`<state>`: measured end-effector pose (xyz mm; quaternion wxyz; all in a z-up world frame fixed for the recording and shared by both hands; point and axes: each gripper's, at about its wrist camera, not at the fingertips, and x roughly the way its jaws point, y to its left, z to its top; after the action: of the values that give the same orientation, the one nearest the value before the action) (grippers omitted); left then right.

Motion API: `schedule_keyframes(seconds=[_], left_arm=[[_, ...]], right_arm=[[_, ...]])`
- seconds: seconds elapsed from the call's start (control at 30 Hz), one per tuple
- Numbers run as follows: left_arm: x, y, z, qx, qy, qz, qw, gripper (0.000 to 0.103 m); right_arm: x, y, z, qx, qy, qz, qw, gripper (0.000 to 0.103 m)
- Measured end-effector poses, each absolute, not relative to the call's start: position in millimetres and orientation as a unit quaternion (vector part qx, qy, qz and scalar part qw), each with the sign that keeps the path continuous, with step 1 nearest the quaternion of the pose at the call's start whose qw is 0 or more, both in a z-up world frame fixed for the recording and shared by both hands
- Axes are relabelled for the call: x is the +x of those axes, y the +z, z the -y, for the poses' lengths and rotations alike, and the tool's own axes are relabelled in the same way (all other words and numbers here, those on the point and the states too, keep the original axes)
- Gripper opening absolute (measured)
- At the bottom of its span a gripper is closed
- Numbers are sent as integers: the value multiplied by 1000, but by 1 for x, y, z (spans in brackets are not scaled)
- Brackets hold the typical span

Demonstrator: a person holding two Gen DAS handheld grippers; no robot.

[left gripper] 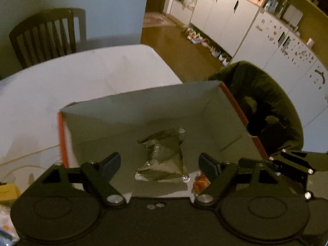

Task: Organize objects
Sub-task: 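Withdraw both tools from the shoebox back toward the item pile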

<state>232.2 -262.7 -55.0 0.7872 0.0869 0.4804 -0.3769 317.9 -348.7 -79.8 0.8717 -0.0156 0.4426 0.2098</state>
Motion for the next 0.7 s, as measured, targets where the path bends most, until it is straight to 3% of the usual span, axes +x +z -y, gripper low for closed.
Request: schedule_keyframes(seconds=[0.4, 0.5, 0.7], left_arm=[[195, -3, 172, 53, -378, -420, 823, 84], [191, 6, 145, 42, -377, -409, 830, 85], [181, 16, 92, 35, -375, -385, 843, 92]], right_arm=[[271, -34, 329, 0, 232, -395, 889, 53], [256, -25, 318, 8, 237, -385, 892, 59], [225, -17, 290, 6, 243, -376, 894, 62]])
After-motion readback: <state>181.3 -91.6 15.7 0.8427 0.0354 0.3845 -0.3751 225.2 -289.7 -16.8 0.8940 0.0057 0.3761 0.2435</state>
